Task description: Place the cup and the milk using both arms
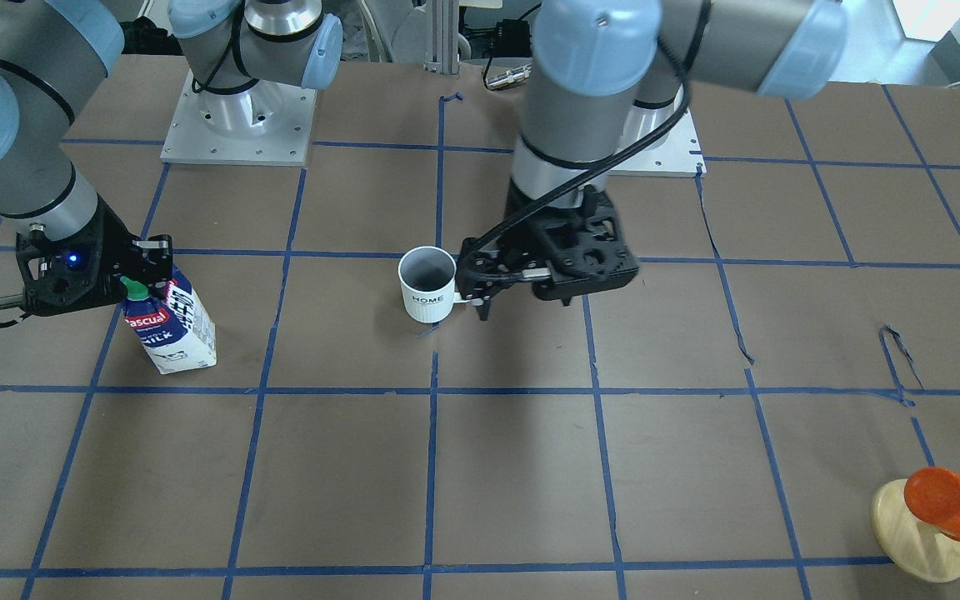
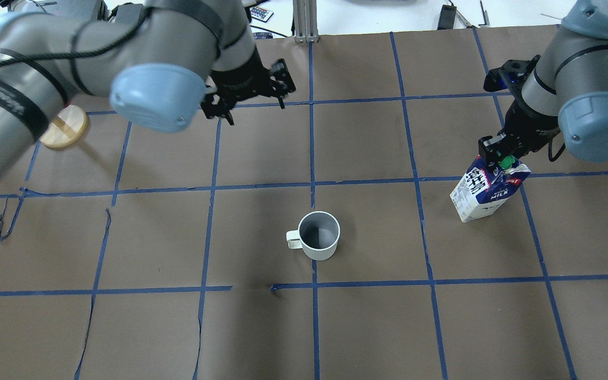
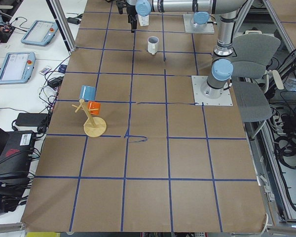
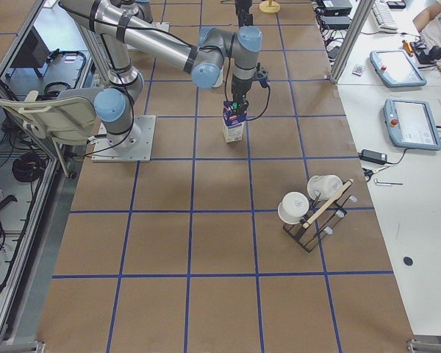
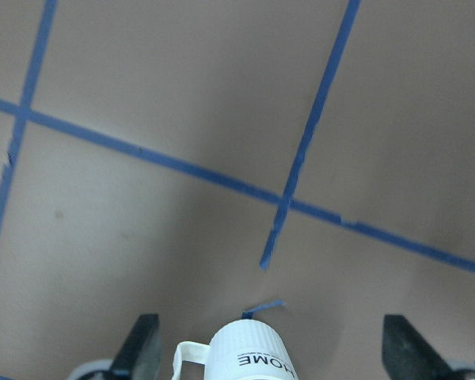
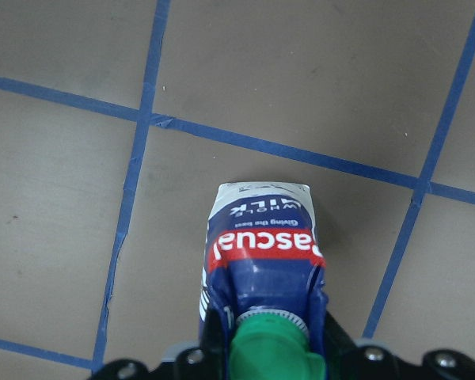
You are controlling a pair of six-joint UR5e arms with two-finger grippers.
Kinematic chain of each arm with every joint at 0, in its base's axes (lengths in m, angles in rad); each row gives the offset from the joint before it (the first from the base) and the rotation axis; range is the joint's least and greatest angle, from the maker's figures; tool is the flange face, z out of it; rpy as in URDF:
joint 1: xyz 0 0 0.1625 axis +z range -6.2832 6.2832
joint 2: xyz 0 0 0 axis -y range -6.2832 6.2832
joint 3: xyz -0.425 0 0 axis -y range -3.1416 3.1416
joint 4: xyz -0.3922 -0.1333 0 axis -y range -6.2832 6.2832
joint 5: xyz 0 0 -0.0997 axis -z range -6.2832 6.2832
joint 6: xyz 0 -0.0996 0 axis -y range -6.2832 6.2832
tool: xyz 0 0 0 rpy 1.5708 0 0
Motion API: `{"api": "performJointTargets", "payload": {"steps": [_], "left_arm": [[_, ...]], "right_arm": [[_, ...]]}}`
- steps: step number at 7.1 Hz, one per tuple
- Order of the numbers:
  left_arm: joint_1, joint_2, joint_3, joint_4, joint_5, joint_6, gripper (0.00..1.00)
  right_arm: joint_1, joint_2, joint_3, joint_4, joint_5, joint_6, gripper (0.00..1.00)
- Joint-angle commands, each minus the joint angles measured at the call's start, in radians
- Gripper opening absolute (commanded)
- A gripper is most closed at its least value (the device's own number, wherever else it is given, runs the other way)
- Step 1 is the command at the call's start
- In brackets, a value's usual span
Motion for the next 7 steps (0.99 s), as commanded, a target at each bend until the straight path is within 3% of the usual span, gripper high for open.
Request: {"api": "performJointTargets", "payload": {"steps": [1,4,7], "left_arm": [[0.156,0.083,0.081,-0.252,-0.003,0.242,1.0],[0.209,0.207,-0.031,-0.305,0.01,0.299,1.0],[0.219,0.206,-0.046,-0.291,0.004,0.307,1.0]], "right_arm": [[0.003,-0.009,-0.03,-0.001,0.032,0.077,0.26],[0.088,-0.005,-0.059,-0.003,0.109,0.351,0.26],[0.242,0.0,-0.057,-0.038,0.109,0.564,0.26]]}}
